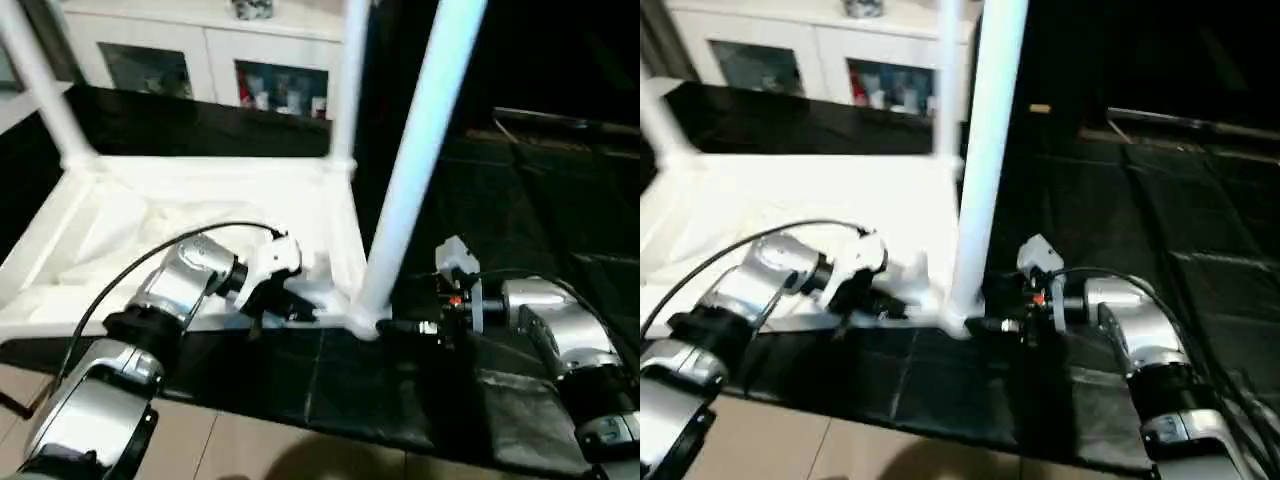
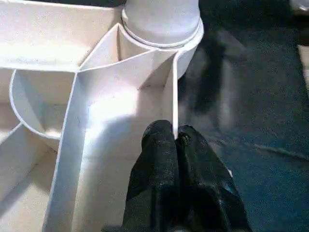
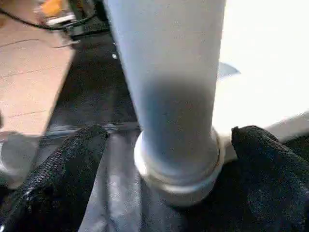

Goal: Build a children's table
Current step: Rotate leg to tighten

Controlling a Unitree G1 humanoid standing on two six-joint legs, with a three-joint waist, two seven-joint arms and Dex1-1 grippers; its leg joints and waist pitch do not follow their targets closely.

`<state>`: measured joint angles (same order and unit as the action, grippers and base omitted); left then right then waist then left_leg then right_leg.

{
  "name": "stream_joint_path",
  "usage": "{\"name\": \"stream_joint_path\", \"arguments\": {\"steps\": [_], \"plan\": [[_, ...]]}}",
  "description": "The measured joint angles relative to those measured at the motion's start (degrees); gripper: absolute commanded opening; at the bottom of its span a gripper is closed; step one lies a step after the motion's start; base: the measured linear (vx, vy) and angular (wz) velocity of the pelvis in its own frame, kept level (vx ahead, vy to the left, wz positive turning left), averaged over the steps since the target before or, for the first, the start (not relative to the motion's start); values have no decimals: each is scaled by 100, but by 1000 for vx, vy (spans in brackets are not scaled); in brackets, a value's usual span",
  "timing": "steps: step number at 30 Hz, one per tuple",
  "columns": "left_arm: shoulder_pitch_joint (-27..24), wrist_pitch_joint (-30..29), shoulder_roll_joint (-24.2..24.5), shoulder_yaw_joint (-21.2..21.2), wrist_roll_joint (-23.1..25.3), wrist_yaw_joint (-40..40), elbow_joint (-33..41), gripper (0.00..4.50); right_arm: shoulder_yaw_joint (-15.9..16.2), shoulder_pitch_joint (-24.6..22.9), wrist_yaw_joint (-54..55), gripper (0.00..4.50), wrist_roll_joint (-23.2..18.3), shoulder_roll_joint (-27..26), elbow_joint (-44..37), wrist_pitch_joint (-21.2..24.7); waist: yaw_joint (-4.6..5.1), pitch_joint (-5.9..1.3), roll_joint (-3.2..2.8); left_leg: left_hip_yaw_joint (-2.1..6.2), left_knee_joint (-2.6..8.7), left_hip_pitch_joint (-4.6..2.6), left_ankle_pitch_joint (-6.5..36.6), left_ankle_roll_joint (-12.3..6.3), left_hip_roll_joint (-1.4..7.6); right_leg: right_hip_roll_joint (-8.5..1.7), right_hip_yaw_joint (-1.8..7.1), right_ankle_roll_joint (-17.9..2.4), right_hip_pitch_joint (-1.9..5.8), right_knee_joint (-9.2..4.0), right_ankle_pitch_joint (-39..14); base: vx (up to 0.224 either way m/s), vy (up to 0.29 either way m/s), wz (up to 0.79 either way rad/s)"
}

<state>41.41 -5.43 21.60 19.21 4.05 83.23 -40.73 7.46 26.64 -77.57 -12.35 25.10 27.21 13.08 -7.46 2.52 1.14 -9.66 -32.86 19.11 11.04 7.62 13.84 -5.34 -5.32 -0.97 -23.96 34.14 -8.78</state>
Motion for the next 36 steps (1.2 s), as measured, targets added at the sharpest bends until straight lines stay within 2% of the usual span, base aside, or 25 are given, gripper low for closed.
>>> {"name": "stream_joint_path", "arguments": {"steps": [3, 4, 6, 8, 9, 16, 28, 33, 36], "plan": [[-31, 104, 8, 93, 1, 99, 86, 0, 55, 0, -85, 446, -53, -2, 0, -4, -56, 0, 0, 0, -5, 1, 0, 0, 1, 0, 1, 0, 3, 1, 0, 0, 0, 0], [-41, 143, 16, 108, 1, 135, 108, 0, 89, 4, -142, 429, -53, -5, 3, -4, -64, 0, 0, 0, -5, 1, 0, 0, 1, 0, 1, 0, 3, 2, 0, 0, 0, 0], [-66, 202, 52, 146, 2, 213, 165, 0, 169, 26, -328, 429, -53, -29, 52, 6, -68, 0, 1, 0, -5, 1, 0, 0, 2, 1, 1, 1, 3, 4, 0, 0, 0, 0], [-75, 226, 76, 187, 1, 287, 204, 0, 198, 33, -441, 395, -55, -45, 82, 29, -77, 0, 1, 0, -5, 3, 0, 0, 2, 0, 0, 1, 3, 4, 0, 0, 0, 0], [-82, 238, 86, 202, 1, 309, 230, 0, 199, 41, -476, 395, -56, -52, 100, 35, -78, 0, 1, 0, -5, 3, 0, 0, 2, 0, 1, 1, 3, 4, 0, 0, 0, 0], [-143, 284, 172, 250, 1, 404, 395, 0, 267, 243, -563, 341, -102, -158, 292, 52, -74, 0, 3, 0, -6, 4, 0, 0, 3, 1, 1, 1, 3, 6, -1, 0, 0, 0], [-143, 300, 186, 259, -4, 402, 398, 0, 321, 260, -764, 240, -157, -223, 335, 165, -71, -1, 5, 0, -8, 3, 0, 0, 3, 1, 1, 1, 3, 10, -1, 0, 0, 0], [-124, 80, 123, 191, -56, 341, 340, 0, 301, 219, -580, 224, -157, -280, 149, 263, -65, -1, 4, 0, -11, -4, 0, 1, 3, 1, 2, 3, 6, 20, -1, 0, 0, 0], [-37, -120, 64, 120, -5, 69, 164, 0, 207, 171, -51, 220, -84, -374, -5, 441, -46, -1, 4, 0, -13, -13, -1, 2, 3, 1, 3, 22, 7, 27, -11, 0, 0, 0]]}}
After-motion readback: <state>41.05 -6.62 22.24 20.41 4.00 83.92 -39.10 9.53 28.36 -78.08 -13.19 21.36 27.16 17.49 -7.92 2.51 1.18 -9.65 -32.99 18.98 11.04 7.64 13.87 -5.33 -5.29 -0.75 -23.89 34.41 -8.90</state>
